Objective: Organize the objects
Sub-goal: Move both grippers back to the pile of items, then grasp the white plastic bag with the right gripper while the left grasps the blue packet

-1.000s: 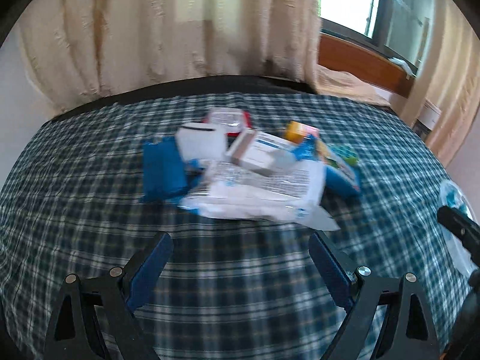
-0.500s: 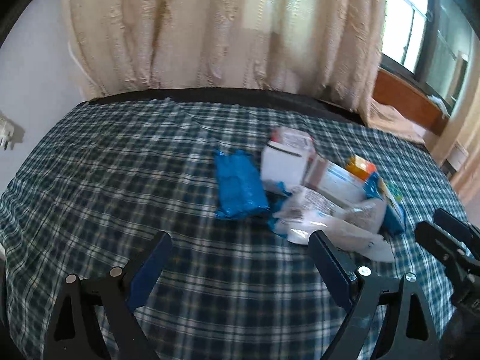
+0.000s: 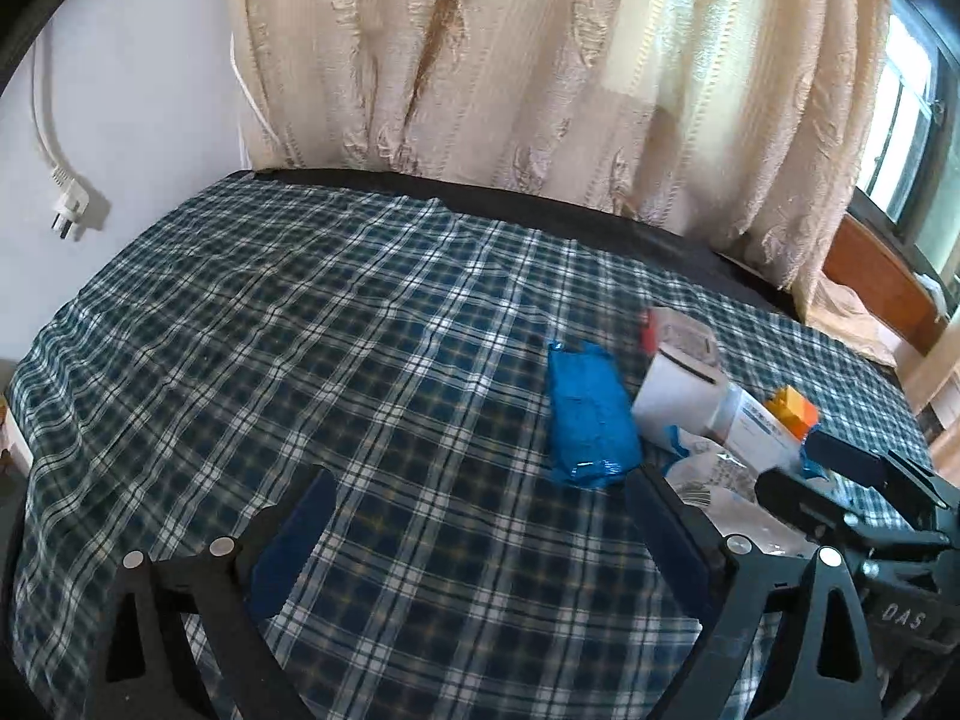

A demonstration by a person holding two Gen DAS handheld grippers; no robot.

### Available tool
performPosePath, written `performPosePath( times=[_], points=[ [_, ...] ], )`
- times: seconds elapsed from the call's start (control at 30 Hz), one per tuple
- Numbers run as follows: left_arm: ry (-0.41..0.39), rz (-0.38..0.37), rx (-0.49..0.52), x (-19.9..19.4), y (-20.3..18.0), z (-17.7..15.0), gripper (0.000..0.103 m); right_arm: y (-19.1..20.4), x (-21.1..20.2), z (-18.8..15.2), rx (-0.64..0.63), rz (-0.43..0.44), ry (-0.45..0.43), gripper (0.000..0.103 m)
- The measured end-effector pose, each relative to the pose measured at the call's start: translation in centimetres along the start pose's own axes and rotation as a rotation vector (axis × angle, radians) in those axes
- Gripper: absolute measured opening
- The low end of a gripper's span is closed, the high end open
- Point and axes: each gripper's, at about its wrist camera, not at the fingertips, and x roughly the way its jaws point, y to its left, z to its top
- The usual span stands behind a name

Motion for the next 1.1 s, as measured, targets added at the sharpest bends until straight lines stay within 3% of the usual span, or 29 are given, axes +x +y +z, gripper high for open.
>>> performPosePath(
  times=[0.4, 0.6, 0.77, 0.9, 1.1],
  points=[
    [0.017, 0.012, -0.01, 0.3, 0.3, -0.1, 0.099, 2.1, 0.7, -2.7, -0.069, 0.077, 0.107, 0.077],
    [0.017, 0.003, 0.004, 0.2, 0.0, -0.2, 0.099, 2.3, 1.7, -2.5, -0.026, 0.013, 0.118, 0.075],
    [0.024, 0.003, 0.003, 0.3, 0.0, -0.3, 0.099, 2.1, 3.1, -2.1, -0.005, -0.041, 0.12, 0.063],
    [0.03, 0.001, 0.012, 0.5, -0.3, -0.3, 0.099, 2.9, 3.6, -2.5, -0.034, -0.093, 0.118, 0.048],
    [0.042, 0.0, 0.022, 0.8, -0.4, -0.4, 0.099, 2.3, 2.3, -3.6, 0.032, -0.09, 0.097, 0.046]
  ],
)
